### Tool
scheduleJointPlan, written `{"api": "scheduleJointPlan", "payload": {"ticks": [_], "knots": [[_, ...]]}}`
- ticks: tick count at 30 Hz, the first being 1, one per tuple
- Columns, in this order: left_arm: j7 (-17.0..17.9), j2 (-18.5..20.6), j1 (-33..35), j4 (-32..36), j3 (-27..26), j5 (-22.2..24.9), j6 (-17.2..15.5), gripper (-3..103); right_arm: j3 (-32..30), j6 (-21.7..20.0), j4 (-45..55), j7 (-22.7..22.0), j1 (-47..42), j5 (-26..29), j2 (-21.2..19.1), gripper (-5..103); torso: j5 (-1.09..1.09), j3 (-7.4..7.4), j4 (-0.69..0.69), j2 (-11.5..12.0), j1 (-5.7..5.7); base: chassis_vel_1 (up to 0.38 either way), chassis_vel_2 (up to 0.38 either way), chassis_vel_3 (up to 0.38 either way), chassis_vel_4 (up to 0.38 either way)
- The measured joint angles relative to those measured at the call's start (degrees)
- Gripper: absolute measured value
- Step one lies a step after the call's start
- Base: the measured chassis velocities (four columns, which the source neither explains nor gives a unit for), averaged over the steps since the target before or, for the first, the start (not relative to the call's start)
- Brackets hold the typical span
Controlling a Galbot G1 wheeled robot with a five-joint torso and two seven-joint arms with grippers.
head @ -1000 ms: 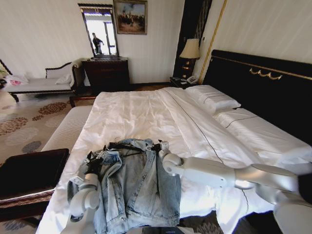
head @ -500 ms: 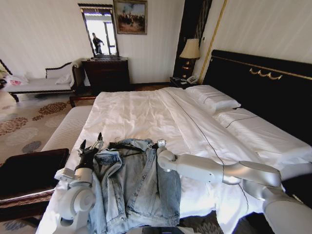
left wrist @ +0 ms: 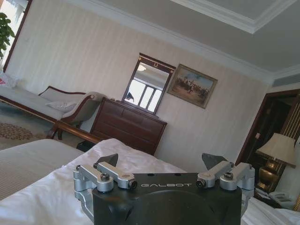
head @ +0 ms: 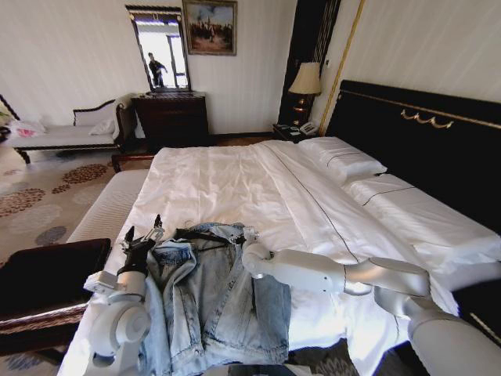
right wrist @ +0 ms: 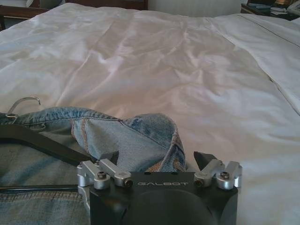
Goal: Pick up the clothes from the bed and hang them on the clothes hanger.
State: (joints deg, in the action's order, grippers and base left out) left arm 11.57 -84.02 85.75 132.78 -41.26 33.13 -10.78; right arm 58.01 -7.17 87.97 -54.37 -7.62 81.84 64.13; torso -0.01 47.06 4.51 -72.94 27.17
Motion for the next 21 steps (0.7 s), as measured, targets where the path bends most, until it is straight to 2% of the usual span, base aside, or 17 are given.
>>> {"api": "scheduleJointPlan", "payload": {"ticks": [1,4,6,9,10,14,15,16,18,21], "knots": [[0.0,0.0,0.0,0.0,0.0,0.0,0.0,100,0.0,0.0,0.0,0.0,0.0,0.0,0.0,90,0.0,0.0,0.0,0.0,0.0,0.0,0.0,0.0,0.0],[0.2,0.1,-0.1,-0.1,0.0,0.1,-0.1,100,0.0,0.0,0.1,0.0,0.1,-0.1,-0.3,74,0.0,0.0,0.0,0.0,0.0,0.0,0.0,0.0,0.0],[0.2,0.1,-0.1,-0.1,0.1,0.1,-0.1,100,0.0,0.0,0.1,0.0,0.1,-0.2,-0.4,74,0.0,0.0,0.0,0.0,0.0,0.0,0.0,0.0,0.0],[0.3,0.2,-0.2,-0.3,0.1,0.1,-0.1,100,0.1,0.0,0.7,0.0,0.2,-0.4,-1.0,57,0.01,0.0,0.0,0.0,0.0,0.0,0.0,0.0,0.0],[0.3,0.2,-0.2,-0.3,0.1,0.1,-0.1,100,0.1,0.0,0.7,0.0,0.2,-0.4,-1.0,57,0.01,0.0,0.0,0.0,0.0,0.0,0.0,0.0,0.0],[0.5,0.2,-0.2,-0.5,0.1,0.1,-0.1,100,0.3,0.2,1.3,0.3,0.3,-0.4,-1.8,36,0.01,0.0,0.01,0.0,0.0,0.0,0.0,0.0,0.0],[0.5,0.2,-0.2,-0.5,0.1,0.1,-0.1,100,0.3,0.2,1.3,0.3,0.3,-0.4,-1.8,36,0.01,0.0,0.01,0.0,0.0,0.0,0.0,0.0,0.0],[0.6,0.1,-0.2,-0.6,0.1,0.1,-0.1,100,0.3,0.3,1.5,0.6,0.3,-0.6,-2.0,30,0.01,0.0,0.01,0.0,0.0,0.0,0.0,0.0,0.0],[0.6,0.1,-0.2,-0.6,0.1,0.1,-0.1,100,0.4,0.5,1.6,0.8,0.4,-0.8,-2.2,30,0.0,0.0,0.0,0.0,0.0,0.0,0.0,0.0,0.0],[0.8,0.0,-0.2,-0.7,0.1,0.1,-0.1,100,0.7,2.2,2.0,3.4,0.7,-2.6,-2.6,15,0.01,0.0,0.01,0.0,0.0,0.0,0.0,0.0,0.0]]}}
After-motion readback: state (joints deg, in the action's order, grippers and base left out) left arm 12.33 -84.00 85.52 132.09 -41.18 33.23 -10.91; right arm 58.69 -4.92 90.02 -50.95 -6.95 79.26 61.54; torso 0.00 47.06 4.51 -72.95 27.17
